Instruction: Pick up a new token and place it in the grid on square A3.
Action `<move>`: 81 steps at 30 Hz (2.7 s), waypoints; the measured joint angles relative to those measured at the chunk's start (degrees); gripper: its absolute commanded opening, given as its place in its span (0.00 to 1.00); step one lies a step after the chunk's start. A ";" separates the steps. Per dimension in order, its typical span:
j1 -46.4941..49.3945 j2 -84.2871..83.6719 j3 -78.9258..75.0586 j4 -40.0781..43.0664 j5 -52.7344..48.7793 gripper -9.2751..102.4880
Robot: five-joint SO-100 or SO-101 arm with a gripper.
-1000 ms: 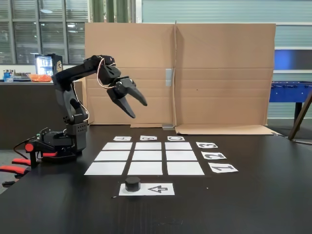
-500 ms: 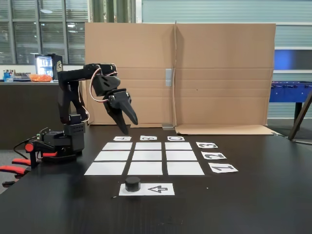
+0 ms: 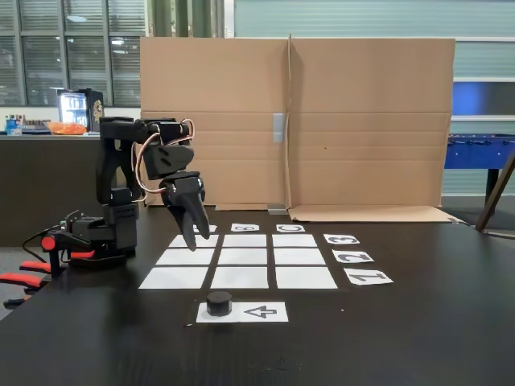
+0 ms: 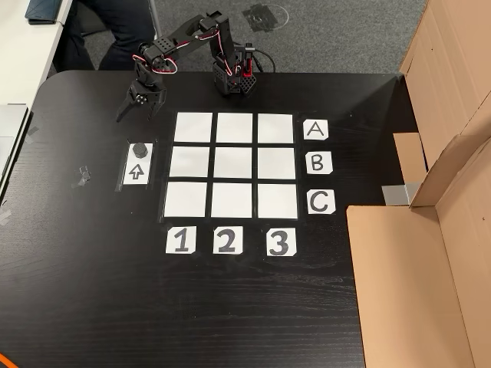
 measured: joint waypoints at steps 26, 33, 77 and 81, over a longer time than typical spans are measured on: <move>2.11 -14.77 -5.62 1.67 -5.54 0.60; 2.20 -19.51 -9.84 1.67 -7.03 0.60; -4.39 -32.34 -23.91 1.67 -10.72 0.55; -4.39 -33.49 -25.05 1.67 -10.72 0.54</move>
